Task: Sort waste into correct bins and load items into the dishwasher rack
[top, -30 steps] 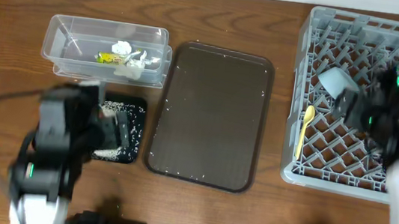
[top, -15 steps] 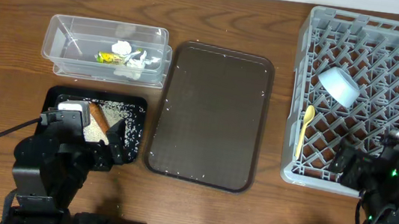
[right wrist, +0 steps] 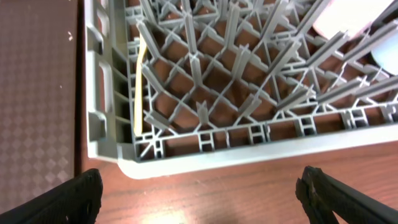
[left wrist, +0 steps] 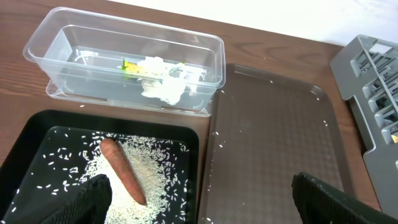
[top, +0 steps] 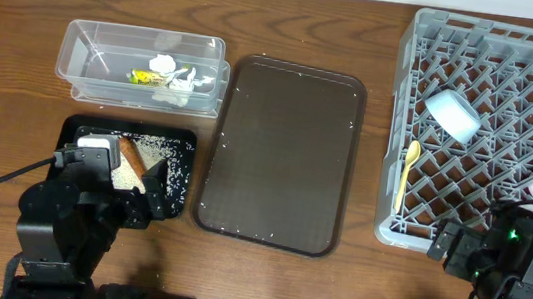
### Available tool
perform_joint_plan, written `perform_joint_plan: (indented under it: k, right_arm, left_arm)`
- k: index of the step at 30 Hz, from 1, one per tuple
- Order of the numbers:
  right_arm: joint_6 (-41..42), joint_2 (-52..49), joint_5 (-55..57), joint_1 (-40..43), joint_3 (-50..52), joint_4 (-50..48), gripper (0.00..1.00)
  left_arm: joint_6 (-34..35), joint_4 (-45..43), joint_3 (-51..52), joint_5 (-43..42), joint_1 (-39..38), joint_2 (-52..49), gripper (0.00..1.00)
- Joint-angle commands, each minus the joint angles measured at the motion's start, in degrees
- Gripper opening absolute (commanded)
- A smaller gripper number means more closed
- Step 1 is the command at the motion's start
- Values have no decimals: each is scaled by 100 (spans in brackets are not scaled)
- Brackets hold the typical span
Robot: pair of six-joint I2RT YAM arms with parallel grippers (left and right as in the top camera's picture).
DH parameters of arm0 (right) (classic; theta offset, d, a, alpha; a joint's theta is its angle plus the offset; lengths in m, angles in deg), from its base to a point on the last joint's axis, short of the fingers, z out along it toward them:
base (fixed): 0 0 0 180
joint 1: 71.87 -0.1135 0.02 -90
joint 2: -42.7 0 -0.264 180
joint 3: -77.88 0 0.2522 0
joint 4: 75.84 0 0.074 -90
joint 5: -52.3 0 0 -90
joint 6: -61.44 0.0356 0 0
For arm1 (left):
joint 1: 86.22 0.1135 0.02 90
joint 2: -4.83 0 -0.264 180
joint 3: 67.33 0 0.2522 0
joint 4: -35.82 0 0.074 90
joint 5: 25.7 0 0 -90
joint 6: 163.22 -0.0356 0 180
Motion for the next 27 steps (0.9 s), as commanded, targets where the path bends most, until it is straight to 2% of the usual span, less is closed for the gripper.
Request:
perform_joint_plan:
  k: [1, 13, 15, 18, 27]
  right_arm:
    - [-20, 9, 39, 44, 31, 37, 99]
    - [2, 103, -164, 37, 42, 269, 99]
    - [-2, 323, -214, 35, 79, 35, 99]
    - [-151, 778, -219, -59, 426, -1019, 99]
    - [-216, 2013, -264, -402, 2691, -4813, 99]
  left_arm:
    - [-59, -7, 48, 33, 13, 26, 94]
    - [-59, -7, 48, 33, 13, 26, 94]
    - [-59, -7, 48, 33, 13, 24, 95]
    - [-59, -7, 48, 33, 13, 24, 95]
    - [-59, -7, 48, 33, 13, 26, 95]
